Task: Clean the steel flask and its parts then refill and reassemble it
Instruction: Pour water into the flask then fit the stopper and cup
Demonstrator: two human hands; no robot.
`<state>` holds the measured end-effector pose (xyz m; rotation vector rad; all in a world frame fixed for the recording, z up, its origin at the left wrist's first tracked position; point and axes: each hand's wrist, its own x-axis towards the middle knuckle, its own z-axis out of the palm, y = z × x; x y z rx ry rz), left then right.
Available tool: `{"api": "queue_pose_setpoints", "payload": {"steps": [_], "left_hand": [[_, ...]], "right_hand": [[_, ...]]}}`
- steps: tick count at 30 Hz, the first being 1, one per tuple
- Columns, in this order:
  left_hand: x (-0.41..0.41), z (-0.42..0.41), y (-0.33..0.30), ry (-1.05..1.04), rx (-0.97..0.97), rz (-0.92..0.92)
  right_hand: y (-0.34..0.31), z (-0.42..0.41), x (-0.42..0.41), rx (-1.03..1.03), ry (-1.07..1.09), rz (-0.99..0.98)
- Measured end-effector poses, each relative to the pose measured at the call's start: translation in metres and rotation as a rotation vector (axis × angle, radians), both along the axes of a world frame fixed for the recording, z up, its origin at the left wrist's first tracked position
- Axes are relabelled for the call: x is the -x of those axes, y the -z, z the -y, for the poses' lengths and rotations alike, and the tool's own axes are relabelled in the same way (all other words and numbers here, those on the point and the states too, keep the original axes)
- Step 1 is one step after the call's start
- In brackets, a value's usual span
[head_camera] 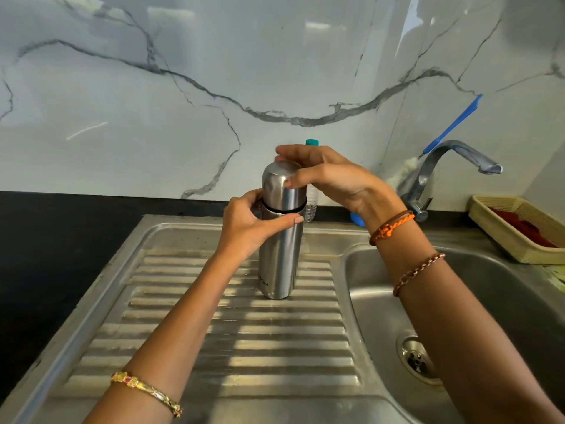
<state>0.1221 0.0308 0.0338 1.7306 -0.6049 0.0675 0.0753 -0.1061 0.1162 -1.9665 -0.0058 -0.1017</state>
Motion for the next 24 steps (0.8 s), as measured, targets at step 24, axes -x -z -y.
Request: {"api": "queue_pose_setpoints", "payload": {"steps": [24], "left_hand": [[0.001,0.001,0.004,-0.012,0.0,0.007]], "right_hand": [[0.002,-0.01,-0.007,0.226,0.221,0.072]]}}
